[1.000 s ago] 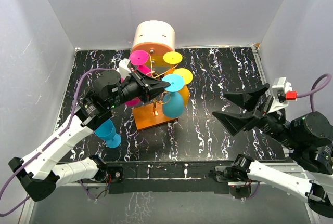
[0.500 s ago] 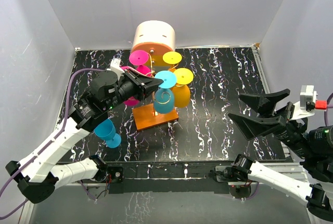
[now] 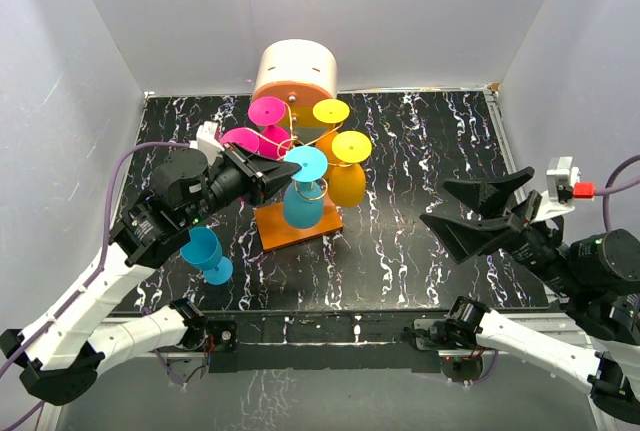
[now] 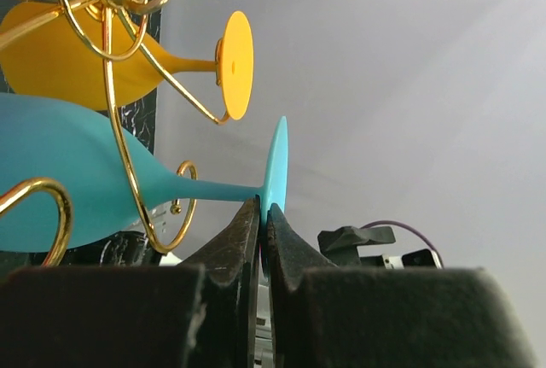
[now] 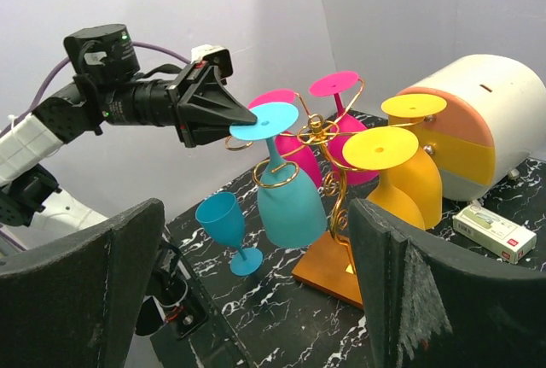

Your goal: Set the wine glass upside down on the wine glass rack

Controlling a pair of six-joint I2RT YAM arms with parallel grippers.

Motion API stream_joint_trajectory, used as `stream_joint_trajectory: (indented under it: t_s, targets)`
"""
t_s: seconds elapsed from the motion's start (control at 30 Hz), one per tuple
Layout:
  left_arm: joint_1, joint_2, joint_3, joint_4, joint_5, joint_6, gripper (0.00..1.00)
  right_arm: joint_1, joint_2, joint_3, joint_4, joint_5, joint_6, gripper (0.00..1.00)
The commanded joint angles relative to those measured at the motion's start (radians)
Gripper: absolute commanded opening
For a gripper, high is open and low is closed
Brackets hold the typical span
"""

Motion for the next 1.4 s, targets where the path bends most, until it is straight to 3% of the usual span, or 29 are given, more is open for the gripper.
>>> stream_joint_trajectory:
  t_s: [0.0,0.57,1.37]
  targets:
    - [-0.002,-0.027,-0.009,-0.025,0.049,0.035,0.0,0.0,0.047,-0.005,0.06,0.031,0.012,0.87]
    - [-0.002,0.057,0.054,-0.012,0.259,0.194,0.0,0.0,0.068,-0.058,0.091,0.077,0.041,0.87]
    - [-0.001,0.151,0.137,-0.05,0.206,0.286,0.0,0.0,0.019,-0.082,0.075,0.114,0.071,0.88]
